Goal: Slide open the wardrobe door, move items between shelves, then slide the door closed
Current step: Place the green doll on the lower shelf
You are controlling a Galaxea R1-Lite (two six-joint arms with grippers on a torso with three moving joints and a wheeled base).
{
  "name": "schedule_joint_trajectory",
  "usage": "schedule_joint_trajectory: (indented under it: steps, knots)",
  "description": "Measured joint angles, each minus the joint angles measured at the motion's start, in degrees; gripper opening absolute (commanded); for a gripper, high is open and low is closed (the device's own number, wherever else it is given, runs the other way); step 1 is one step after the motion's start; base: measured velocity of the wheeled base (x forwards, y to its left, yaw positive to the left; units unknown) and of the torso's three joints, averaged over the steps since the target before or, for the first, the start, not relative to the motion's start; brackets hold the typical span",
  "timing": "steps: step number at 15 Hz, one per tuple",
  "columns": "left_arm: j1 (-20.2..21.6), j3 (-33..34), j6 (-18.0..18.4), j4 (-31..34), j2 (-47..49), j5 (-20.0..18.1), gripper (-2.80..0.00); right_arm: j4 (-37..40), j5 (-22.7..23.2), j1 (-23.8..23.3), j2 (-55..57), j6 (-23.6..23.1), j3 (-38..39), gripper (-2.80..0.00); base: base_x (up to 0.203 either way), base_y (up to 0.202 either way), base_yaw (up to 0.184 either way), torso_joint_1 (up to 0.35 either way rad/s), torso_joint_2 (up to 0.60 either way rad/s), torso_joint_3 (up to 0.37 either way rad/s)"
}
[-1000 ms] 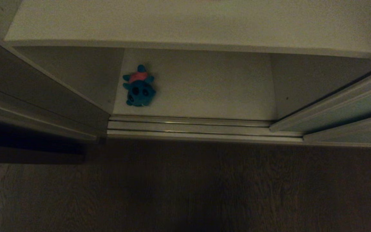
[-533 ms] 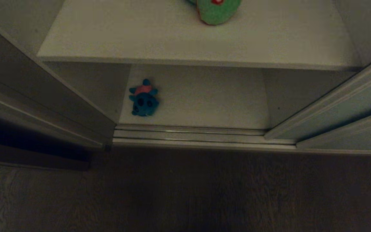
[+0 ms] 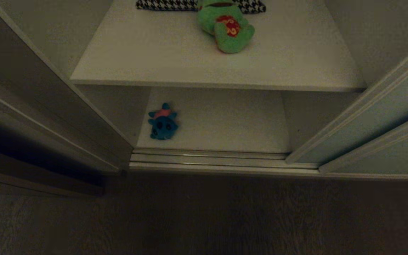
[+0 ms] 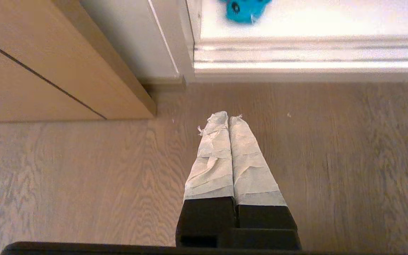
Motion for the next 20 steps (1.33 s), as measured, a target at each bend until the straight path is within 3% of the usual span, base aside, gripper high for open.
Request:
schedule_joint_trajectory:
  steps: [11, 20]
  knots:
    - [0.00, 0.00, 0.01, -0.05, 0.06, -0.01, -2.80, 0.00, -0.01, 0.00, -0.07, 0.01, -0.01, -2.80, 0.000, 0.000, 0.000, 0.002, 0.00, 0.198]
    - [0.00, 0.00, 0.52, 0.04, 0.11, -0.01, -2.80, 0.01, 0.00, 0.00, -0.07, 0.00, 0.07, -2.80, 0.000, 0.000, 0.000, 0.001, 0.00, 0.021]
